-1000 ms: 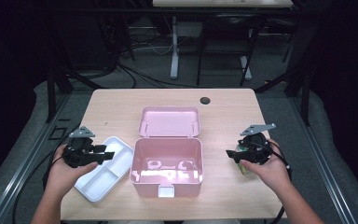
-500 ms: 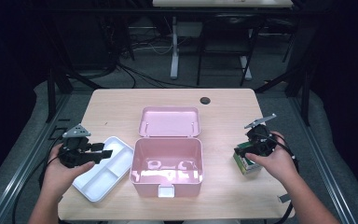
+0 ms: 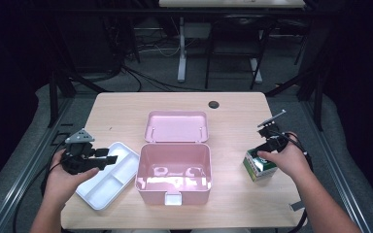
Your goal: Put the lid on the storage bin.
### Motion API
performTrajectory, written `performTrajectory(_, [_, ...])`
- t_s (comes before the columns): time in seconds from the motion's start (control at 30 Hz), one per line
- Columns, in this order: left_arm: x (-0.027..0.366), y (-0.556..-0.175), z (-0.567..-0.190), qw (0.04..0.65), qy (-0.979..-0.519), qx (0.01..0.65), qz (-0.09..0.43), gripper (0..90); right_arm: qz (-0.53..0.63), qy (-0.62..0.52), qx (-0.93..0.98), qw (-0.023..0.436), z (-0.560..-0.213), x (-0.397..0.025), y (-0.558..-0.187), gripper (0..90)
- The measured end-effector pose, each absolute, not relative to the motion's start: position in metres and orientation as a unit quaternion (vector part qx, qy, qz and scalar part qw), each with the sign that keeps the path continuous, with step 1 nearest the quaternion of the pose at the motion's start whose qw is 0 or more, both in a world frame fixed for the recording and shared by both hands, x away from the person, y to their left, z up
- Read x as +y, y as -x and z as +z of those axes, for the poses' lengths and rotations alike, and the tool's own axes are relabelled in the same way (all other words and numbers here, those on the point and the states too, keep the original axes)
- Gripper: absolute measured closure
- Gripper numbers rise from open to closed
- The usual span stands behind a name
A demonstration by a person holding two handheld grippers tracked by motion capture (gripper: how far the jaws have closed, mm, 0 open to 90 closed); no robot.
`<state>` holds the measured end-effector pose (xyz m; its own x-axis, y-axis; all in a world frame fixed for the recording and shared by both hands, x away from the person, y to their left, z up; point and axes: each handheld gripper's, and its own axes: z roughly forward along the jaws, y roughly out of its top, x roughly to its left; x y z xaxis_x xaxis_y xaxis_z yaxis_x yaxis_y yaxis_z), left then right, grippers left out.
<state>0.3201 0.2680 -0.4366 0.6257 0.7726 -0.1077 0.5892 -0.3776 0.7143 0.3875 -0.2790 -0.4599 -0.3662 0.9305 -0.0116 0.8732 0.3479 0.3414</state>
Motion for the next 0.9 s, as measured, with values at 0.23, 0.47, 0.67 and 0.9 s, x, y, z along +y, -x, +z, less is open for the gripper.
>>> performTrajectory(0.23, [0.27,-0.32,-0.435,0.38,-0.816,0.417,0.127,52.2,0.12,-0.559,0.816,0.085,-0.465,-0.278,-0.393,14.1])
performTrajectory(0.47, [0.27,-0.319,-0.435,0.385,-0.812,0.419,0.127,52.1,0.085,-0.563,0.819,0.077,-0.474,-0.274,-0.397,14.1])
performTrajectory(0.67, [0.27,-0.321,-0.438,0.381,-0.813,0.421,0.126,51.7,0.083,-0.568,0.816,0.066,-0.477,-0.275,-0.401,14.0])
performTrajectory(0.9, [0.271,-0.321,-0.438,0.383,-0.811,0.423,0.127,51.7,0.075,-0.576,0.812,0.062,-0.481,-0.277,-0.403,13.6])
